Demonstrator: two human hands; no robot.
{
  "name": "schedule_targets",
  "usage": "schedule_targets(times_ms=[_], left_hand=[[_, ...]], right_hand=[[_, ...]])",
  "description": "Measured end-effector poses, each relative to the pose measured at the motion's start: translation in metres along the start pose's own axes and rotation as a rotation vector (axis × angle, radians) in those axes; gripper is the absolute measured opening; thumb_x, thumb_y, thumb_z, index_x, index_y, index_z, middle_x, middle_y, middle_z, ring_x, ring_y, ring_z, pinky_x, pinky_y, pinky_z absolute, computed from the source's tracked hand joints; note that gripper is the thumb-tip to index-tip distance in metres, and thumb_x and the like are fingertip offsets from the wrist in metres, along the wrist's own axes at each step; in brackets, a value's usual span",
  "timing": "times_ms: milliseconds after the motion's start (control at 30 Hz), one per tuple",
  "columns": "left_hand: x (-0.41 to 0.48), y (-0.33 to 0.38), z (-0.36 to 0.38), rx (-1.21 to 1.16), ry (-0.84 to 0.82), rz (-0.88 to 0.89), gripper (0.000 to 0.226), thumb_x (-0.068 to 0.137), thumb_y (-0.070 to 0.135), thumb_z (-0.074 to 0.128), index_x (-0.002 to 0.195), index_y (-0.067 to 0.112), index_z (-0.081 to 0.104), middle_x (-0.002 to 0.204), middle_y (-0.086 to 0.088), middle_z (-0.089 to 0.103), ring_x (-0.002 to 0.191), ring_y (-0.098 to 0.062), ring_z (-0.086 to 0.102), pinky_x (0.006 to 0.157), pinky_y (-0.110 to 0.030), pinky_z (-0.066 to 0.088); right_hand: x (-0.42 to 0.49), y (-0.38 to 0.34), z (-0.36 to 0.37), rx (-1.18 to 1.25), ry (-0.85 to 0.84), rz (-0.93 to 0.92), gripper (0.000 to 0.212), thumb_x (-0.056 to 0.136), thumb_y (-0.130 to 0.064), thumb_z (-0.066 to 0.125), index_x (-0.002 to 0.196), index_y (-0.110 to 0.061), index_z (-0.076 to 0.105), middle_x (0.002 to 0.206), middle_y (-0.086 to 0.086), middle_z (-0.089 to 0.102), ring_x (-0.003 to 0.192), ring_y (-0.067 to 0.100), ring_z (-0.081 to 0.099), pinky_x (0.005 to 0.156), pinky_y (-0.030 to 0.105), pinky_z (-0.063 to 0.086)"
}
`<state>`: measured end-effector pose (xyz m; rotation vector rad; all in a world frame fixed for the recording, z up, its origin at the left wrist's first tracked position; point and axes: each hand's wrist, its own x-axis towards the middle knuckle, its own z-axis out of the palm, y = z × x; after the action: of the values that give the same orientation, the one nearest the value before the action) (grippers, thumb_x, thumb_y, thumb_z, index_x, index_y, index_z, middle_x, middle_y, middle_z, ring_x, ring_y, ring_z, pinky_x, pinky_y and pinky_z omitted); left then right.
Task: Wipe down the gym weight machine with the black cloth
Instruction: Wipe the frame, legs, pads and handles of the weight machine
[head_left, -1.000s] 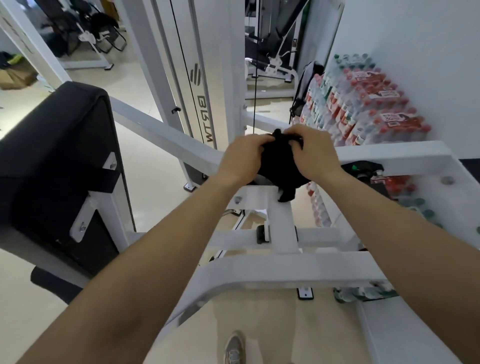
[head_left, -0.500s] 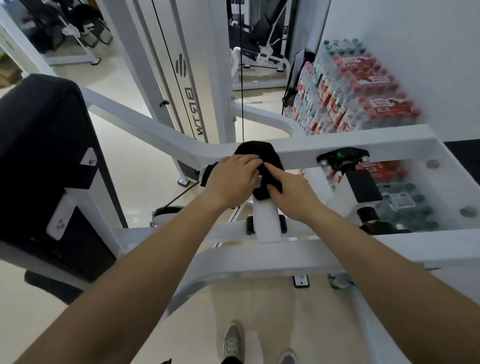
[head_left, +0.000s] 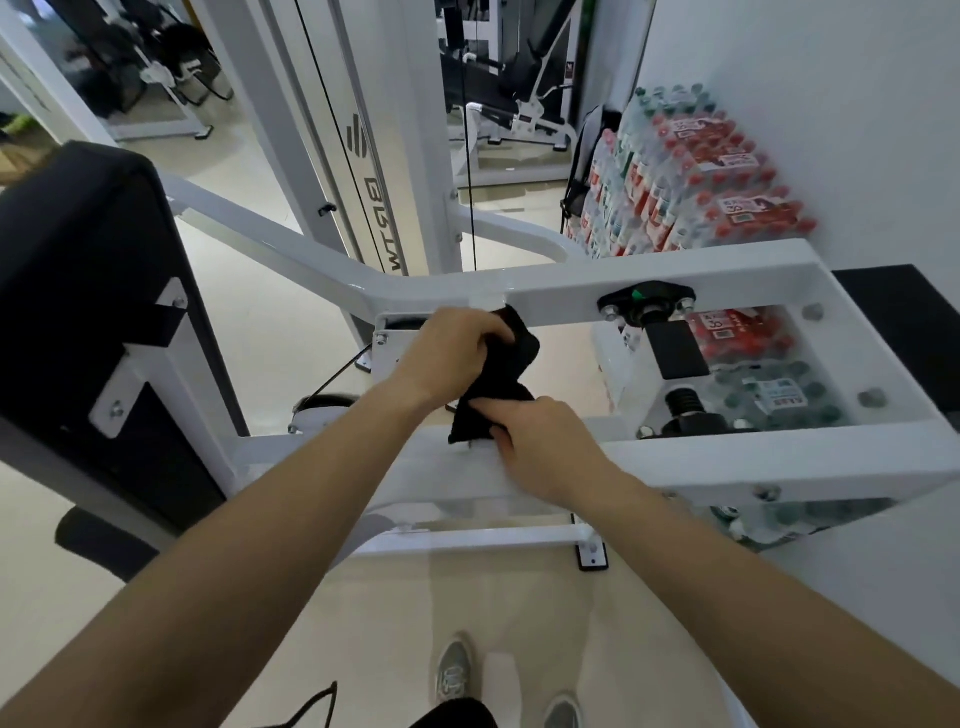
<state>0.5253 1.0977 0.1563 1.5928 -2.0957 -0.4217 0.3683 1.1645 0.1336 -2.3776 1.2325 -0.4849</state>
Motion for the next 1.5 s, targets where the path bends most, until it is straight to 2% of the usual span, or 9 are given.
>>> schedule_targets(times_ms=[167, 333, 467, 600, 667, 833, 1100, 1267, 1500], left_hand=[[-0.062, -0.004, 0.007, -0.02, -0.023, -0.089, 0.043, 0.075, -0.008, 0.049, 0.104, 0.006, 0.077, 0.116, -0.008, 0.072, 0.109, -0.026, 0.065, 0.098, -0.026, 0.044], [-0.094, 0.018, 0.018, 0.006, -0.087, -0.017, 0.033, 0.079, 0.03, 0.05, 0.094, 0.017, 0.077, 0.108, 0.006, 0.066, 0.098, -0.014, 0.058, 0.087, -0.03, 0.044], [-0.096, 0.045, 0.046, 0.051, -0.111, 0.072, 0.023, 0.099, 0.029, 0.049, 0.107, 0.018, 0.067, 0.113, 0.004, 0.065, 0.107, -0.014, 0.052, 0.09, -0.032, 0.043], [-0.091, 0.076, 0.082, 0.211, -0.146, 0.119, 0.03, 0.105, 0.034, 0.027, 0.115, 0.023, 0.053, 0.11, 0.004, 0.066, 0.104, -0.017, 0.058, 0.105, -0.042, 0.04], [-0.087, 0.096, 0.097, 0.268, -0.147, 0.176, 0.04, 0.105, 0.036, 0.022, 0.124, 0.019, 0.053, 0.122, 0.001, 0.063, 0.115, -0.019, 0.057, 0.109, -0.042, 0.038], [-0.059, 0.15, 0.131, 0.308, -0.215, 0.324, 0.057, 0.105, 0.039, 0.013, 0.151, 0.014, 0.037, 0.16, -0.009, 0.033, 0.149, -0.026, 0.027, 0.121, -0.045, 0.022], [-0.021, 0.198, 0.155, 0.268, -0.306, 0.492, 0.056, 0.109, 0.038, 0.018, 0.158, 0.012, 0.021, 0.165, -0.009, 0.017, 0.154, -0.024, 0.01, 0.124, -0.04, 0.008], [-0.059, 0.135, 0.122, 0.23, -0.294, 0.521, 0.055, 0.107, 0.036, 0.025, 0.156, 0.012, 0.026, 0.164, -0.008, 0.022, 0.153, -0.021, 0.016, 0.124, -0.037, 0.014], [-0.099, 0.065, 0.083, 0.299, -0.279, 0.386, 0.063, 0.103, 0.046, 0.007, 0.159, 0.017, 0.015, 0.166, -0.002, 0.014, 0.153, -0.017, 0.011, 0.125, -0.04, 0.016]], right_hand=[[-0.029, 0.002, 0.002, 0.011, -0.022, -0.098, 0.041, 0.091, -0.008, 0.052, 0.12, -0.03, 0.07, 0.104, 0.002, 0.073, 0.086, 0.027, 0.065, 0.075, 0.04, 0.052], [-0.054, 0.017, -0.011, 0.03, 0.075, -0.053, 0.038, 0.08, -0.016, 0.044, 0.104, -0.021, 0.072, 0.094, 0.0, 0.072, 0.083, 0.023, 0.062, 0.074, 0.04, 0.053], [-0.083, 0.042, -0.022, -0.097, 0.16, -0.024, 0.038, 0.08, -0.027, 0.038, 0.102, -0.016, 0.068, 0.094, 0.003, 0.061, 0.082, 0.023, 0.053, 0.075, 0.037, 0.046], [-0.11, 0.06, -0.036, -0.171, 0.277, 0.088, 0.033, 0.094, -0.037, 0.04, 0.093, -0.017, 0.066, 0.095, -0.001, 0.055, 0.083, 0.02, 0.05, 0.078, 0.036, 0.04], [-0.121, 0.068, -0.041, -0.299, 0.338, 0.173, 0.029, 0.097, -0.037, 0.044, 0.09, -0.016, 0.063, 0.099, 0.0, 0.055, 0.084, 0.02, 0.051, 0.077, 0.036, 0.042], [-0.152, 0.096, -0.063, -0.42, 0.372, 0.384, 0.018, 0.097, -0.025, 0.045, 0.097, -0.017, 0.061, 0.106, 0.001, 0.061, 0.094, 0.02, 0.056, 0.084, 0.037, 0.048], [-0.173, 0.124, -0.1, -0.293, 0.451, 0.691, 0.026, 0.096, -0.014, 0.051, 0.12, -0.012, 0.062, 0.127, 0.002, 0.06, 0.115, 0.022, 0.054, 0.096, 0.038, 0.048], [-0.156, 0.084, -0.05, -0.355, 0.408, 0.527, 0.047, 0.09, -0.015, 0.041, 0.129, -0.003, 0.064, 0.133, 0.013, 0.064, 0.118, 0.031, 0.059, 0.106, 0.041, 0.044], [-0.127, 0.037, 0.005, -0.381, 0.321, 0.379, 0.051, 0.099, -0.032, 0.037, 0.142, -0.01, 0.054, 0.148, 0.007, 0.052, 0.138, 0.023, 0.045, 0.117, 0.042, 0.032]])
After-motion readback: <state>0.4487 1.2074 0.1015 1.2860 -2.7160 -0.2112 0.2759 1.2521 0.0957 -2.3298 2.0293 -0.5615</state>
